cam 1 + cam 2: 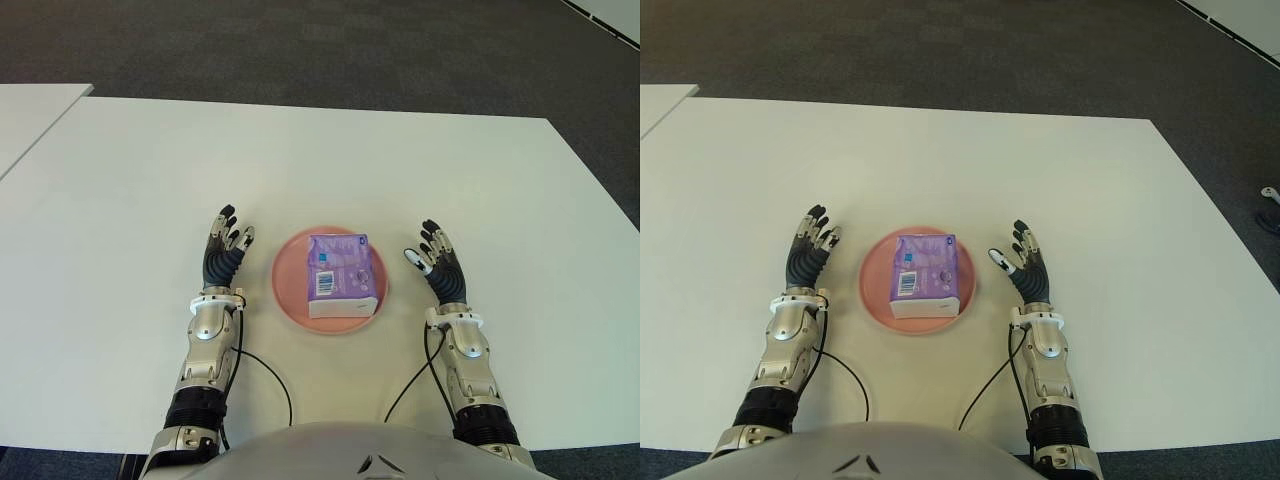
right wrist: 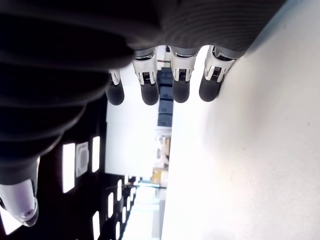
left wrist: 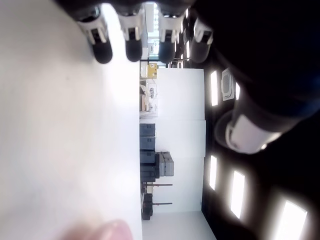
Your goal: Put the tissue paper into the plate.
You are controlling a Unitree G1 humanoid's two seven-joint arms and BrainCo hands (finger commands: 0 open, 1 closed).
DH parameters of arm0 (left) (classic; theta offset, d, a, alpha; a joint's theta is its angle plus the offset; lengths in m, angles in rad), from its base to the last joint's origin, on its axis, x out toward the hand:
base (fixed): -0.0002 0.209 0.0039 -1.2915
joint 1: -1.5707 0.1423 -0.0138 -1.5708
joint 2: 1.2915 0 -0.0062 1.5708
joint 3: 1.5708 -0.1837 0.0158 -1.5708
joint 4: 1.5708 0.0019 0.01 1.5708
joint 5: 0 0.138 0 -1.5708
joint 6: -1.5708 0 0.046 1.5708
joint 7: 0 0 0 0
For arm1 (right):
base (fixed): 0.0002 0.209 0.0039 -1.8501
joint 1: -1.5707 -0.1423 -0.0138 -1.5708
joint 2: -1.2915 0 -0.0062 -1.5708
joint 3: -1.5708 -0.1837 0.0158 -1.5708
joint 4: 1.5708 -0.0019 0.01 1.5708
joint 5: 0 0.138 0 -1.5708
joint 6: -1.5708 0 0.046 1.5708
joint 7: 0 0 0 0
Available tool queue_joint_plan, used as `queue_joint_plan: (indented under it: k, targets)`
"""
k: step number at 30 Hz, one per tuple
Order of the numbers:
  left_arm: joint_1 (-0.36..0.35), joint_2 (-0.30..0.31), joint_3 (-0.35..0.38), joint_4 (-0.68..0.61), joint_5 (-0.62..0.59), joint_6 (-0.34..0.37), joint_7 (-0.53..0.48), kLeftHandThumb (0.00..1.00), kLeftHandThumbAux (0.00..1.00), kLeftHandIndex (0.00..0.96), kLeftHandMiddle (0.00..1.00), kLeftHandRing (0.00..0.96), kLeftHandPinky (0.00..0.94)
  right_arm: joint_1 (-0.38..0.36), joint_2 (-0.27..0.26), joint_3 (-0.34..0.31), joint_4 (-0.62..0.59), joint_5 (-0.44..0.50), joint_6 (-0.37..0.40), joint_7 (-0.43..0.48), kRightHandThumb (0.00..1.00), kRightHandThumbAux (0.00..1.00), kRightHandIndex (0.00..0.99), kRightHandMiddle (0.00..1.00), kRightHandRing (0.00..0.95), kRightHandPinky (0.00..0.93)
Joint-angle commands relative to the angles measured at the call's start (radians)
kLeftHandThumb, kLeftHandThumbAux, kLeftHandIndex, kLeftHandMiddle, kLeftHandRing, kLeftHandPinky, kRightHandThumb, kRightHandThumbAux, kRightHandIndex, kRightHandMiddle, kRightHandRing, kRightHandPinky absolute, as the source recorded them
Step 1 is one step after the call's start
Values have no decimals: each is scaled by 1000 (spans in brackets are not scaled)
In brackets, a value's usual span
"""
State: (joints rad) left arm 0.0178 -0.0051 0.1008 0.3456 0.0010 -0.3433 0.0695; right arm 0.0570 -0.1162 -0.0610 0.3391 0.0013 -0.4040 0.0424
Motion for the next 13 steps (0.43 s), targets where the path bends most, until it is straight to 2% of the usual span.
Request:
queue_joint_plan:
  k: [1,8,13]
  targets:
    - [11,1,-1,32,0,25,0,28,641,0,0,0,0,23,-3,5,107,-11,-22,14,19,590,0,0,0,0]
    - [9,-1,-1,30,1,32,5,31,637,0,0,0,0,6,-9,6,164,-10,-92,25,5,603,0,0,0,0]
    - [10,-1,-2,25,2,39,6,33,629,0,0,0,0,-3,-15,6,205,-13,-156,29,0,662,0,0,0,0]
